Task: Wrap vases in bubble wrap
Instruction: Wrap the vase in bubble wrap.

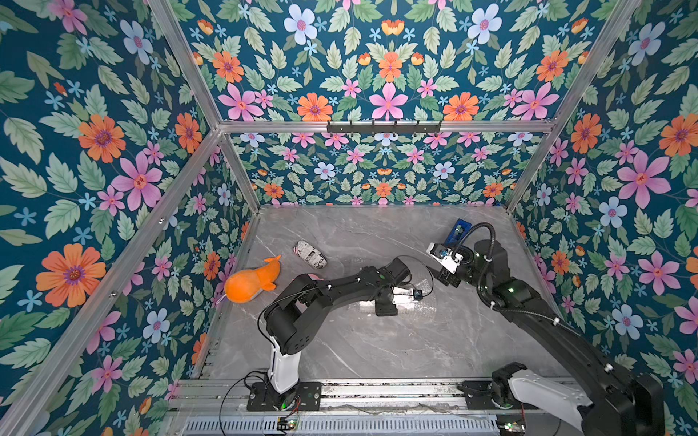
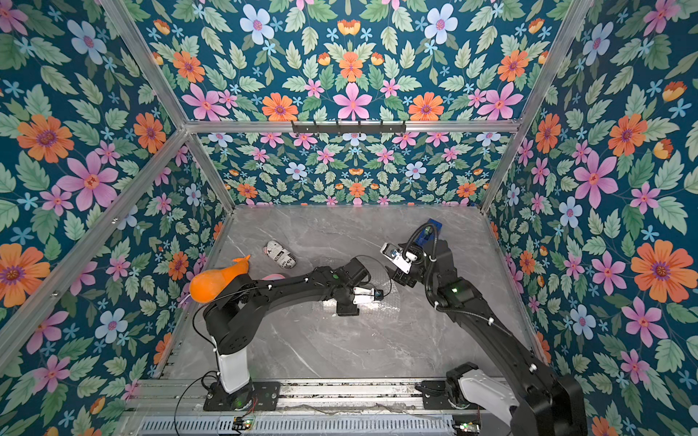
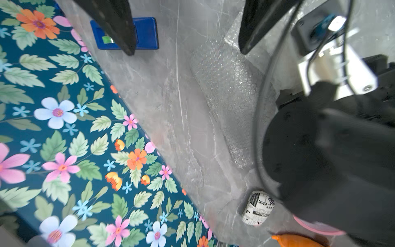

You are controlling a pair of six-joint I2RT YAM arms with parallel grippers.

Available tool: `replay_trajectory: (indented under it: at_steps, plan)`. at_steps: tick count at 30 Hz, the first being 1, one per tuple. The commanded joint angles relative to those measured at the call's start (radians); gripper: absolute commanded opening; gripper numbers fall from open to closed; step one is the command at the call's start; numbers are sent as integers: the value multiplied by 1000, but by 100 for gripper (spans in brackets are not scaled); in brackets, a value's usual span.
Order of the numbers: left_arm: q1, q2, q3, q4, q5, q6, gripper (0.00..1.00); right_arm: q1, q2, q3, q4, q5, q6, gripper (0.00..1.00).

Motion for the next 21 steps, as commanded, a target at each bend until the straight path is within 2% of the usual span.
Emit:
replay_trajectory:
  at_steps: [1,6,9,12,15,18,21]
  plan:
    - [29,56,-36,-310,249,-38,53,64,-79,-38,-28,14,-97,82]
    - [70,165,60,-446,326,-20,52,235,-161,-142,-83,53,-246,82]
    - [81,226,84,-481,303,-16,49,298,-194,-205,-46,116,-253,82]
    - [91,240,79,-475,322,-10,49,321,-230,-234,-47,186,-241,82]
    - [106,259,99,-508,357,-5,49,380,-255,-294,-34,202,-296,85]
    - [129,286,114,-533,371,-14,49,409,-218,-320,7,213,-313,86]
    - [136,312,124,-547,372,-17,49,423,-131,-310,-46,210,-344,87]
